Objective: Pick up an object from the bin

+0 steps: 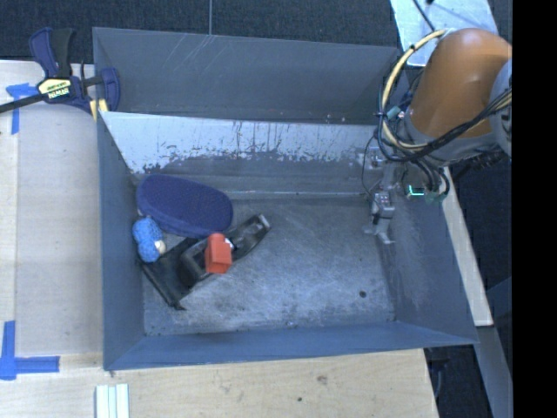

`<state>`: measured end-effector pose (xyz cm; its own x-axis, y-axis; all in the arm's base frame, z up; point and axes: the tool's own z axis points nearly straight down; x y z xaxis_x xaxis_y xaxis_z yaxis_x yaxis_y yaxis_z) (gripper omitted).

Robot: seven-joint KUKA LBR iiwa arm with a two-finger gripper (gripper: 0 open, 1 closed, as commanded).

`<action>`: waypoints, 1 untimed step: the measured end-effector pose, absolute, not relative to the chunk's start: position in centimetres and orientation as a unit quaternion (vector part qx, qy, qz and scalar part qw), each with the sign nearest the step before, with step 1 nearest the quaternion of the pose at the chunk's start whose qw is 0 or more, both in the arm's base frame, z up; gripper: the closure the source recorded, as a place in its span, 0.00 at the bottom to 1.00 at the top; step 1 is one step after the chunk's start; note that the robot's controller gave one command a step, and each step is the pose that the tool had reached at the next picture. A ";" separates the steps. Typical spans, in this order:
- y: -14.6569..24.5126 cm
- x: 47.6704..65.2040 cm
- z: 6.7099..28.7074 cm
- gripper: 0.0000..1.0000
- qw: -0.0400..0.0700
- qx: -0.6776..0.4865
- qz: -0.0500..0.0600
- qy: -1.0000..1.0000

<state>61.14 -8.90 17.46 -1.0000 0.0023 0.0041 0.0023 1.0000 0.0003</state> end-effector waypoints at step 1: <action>-0.5 61.5 15.5 0.00 0.000 0.054 -0.002 -0.999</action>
Offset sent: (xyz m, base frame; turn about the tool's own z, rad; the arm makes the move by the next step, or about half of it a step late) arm 0.0033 0.0789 -0.0188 -0.1024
